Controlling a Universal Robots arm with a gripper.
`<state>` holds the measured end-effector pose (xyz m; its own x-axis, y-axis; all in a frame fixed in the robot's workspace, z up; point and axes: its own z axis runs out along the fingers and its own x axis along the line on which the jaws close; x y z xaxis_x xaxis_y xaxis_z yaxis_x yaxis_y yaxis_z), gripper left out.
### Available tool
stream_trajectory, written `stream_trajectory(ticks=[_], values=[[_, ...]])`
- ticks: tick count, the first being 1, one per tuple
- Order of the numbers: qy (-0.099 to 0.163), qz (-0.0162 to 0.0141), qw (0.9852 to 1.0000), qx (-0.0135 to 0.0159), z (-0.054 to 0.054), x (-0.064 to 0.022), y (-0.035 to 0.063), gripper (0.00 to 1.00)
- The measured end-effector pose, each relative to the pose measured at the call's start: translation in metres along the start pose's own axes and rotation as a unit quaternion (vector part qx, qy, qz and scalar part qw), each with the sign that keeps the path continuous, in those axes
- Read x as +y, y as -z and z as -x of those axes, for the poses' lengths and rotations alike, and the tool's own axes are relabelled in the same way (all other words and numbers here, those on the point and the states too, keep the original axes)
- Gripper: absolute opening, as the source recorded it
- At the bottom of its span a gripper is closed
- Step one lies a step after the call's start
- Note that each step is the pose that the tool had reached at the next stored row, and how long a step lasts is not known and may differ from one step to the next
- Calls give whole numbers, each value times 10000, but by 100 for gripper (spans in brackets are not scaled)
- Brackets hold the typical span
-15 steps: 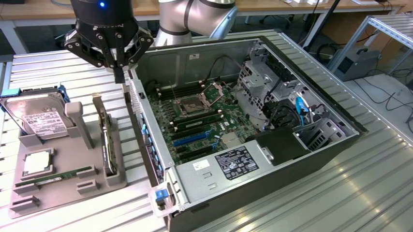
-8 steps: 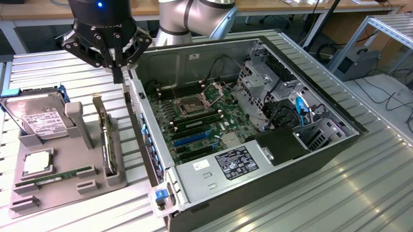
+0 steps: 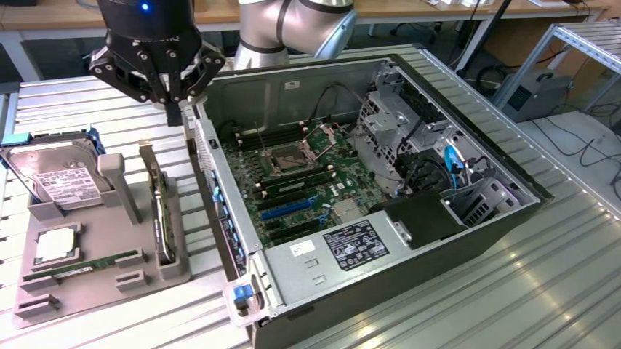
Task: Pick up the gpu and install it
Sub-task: 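Reach for the gpu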
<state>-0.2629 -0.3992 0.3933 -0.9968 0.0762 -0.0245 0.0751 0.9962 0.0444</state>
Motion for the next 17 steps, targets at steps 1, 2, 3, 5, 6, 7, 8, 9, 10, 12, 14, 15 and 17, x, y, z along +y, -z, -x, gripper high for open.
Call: stream_trajectory(ticks=[1, 2, 3, 5, 6, 7, 8, 9, 10, 12, 14, 15, 17], values=[[0, 0, 10000, 0, -3, 0, 0, 11], [0, 0, 10000, 0, -8, -1, 0, 11], [0, 0, 10000, 0, -14, -1, 0, 11], [0, 0, 10000, 0, -23, -2, 1, 11], [0, 0, 10000, 0, -31, -3, 1, 11], [0, 0, 10000, 0, -36, -3, 1, 11], [0, 0, 10000, 0, -40, -3, 1, 11], [0, 0, 10000, 0, -44, -4, 1, 11], [0, 0, 10000, 0, -48, -4, 2, 11], [0, 0, 10000, 0, -54, -5, 2, 11], [0, 0, 10000, 0, -59, -5, 2, 11], [0, 0, 10000, 0, -64, -5, 2, 11], [0, 0, 10000, 0, -72, -6, 2, 11]])
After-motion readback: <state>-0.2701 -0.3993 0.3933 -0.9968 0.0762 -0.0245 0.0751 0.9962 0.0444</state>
